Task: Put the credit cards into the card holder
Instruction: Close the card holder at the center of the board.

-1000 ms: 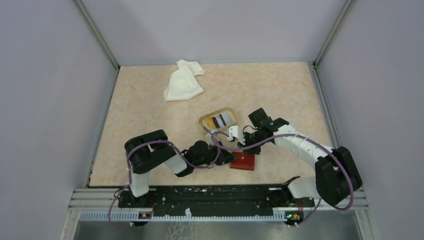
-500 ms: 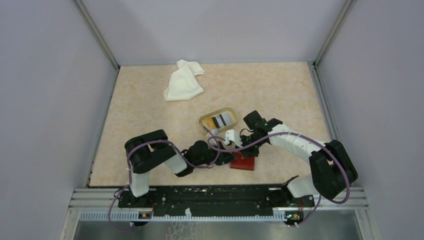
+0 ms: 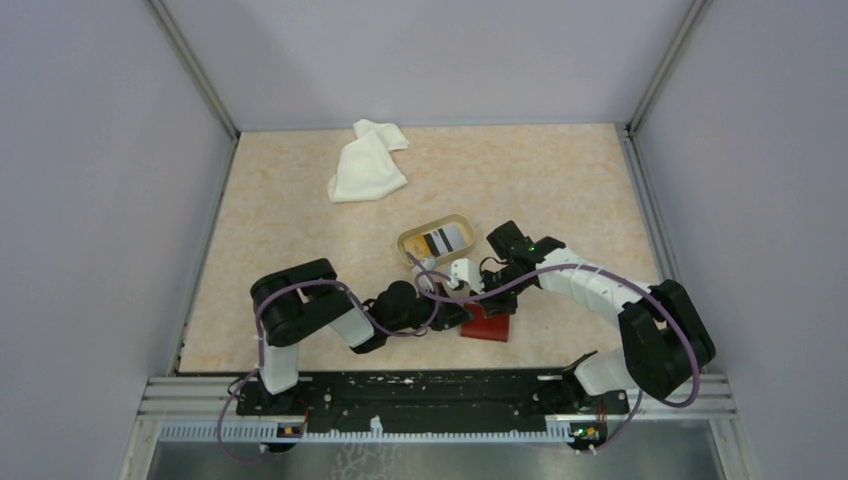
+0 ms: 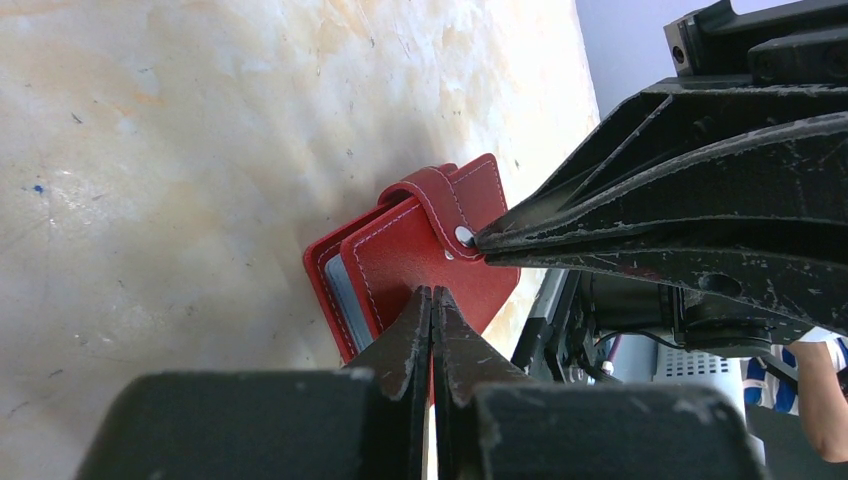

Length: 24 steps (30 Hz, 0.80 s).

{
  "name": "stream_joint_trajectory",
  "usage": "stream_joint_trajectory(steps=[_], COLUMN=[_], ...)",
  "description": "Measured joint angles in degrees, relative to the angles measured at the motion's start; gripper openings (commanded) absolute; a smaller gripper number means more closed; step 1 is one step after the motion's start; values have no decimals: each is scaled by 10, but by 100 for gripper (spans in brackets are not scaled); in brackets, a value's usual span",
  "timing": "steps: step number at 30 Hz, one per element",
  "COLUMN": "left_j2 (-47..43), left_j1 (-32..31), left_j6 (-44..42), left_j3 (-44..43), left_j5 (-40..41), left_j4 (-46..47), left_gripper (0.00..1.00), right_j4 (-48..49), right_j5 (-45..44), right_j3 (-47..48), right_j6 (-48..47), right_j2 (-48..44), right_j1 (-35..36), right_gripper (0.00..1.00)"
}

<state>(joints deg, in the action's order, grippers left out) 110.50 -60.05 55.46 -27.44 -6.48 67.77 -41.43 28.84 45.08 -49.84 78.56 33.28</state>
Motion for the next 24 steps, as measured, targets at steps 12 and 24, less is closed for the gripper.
stream_joint_trajectory(steps=[12, 24], left_j2=[0, 0], left_j1=[0, 0], left_j6=[0, 0], left_j3=[0, 0], left_j5=[-2, -4], left_j4=[1, 1], left_gripper=[3, 3], right_j4=[-12, -17], right_j5=[-1, -13], right_j3=[4, 9], right_j6=[-7, 16], right_j2=[13, 34], right_j1=[9, 16], right_gripper=[0, 0])
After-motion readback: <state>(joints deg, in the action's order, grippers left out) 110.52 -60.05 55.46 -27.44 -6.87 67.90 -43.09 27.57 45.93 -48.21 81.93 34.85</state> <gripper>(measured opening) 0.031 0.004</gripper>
